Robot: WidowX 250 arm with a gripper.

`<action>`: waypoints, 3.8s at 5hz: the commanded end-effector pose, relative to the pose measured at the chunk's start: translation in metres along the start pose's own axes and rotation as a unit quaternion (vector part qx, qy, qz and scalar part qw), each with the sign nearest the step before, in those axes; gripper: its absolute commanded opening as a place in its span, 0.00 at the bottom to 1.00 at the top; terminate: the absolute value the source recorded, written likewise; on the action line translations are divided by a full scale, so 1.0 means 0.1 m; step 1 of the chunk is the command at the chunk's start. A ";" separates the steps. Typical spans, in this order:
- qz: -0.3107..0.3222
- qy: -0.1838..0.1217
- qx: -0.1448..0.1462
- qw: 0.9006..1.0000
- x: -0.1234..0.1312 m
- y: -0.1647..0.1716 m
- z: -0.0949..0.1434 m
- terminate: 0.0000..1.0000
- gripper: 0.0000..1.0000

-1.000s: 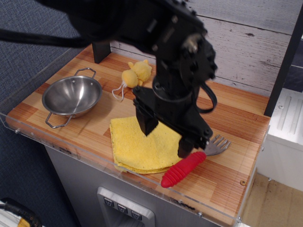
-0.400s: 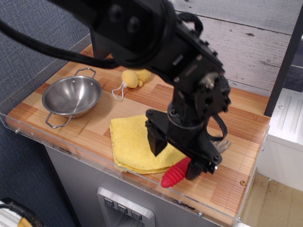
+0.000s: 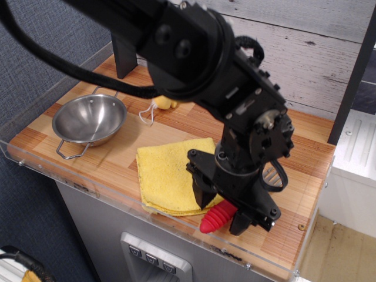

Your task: Move the fork to the top right above the cloth.

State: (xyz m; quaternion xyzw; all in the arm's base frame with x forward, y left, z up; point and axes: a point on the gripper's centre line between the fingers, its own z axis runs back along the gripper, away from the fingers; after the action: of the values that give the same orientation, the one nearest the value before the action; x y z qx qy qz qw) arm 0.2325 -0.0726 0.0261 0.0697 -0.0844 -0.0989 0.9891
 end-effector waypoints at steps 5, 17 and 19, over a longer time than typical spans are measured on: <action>0.068 -0.090 0.011 0.994 0.15 0.42 0.77 0.00 0.00; 0.055 -0.030 0.012 0.998 0.92 0.28 -0.19 0.00 0.00; 0.061 -0.020 0.005 0.998 0.86 0.27 -0.28 0.00 0.00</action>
State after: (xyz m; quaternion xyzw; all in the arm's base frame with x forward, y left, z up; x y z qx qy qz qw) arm 0.3289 -0.0648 0.0121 0.0668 -0.1008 -0.0406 0.9918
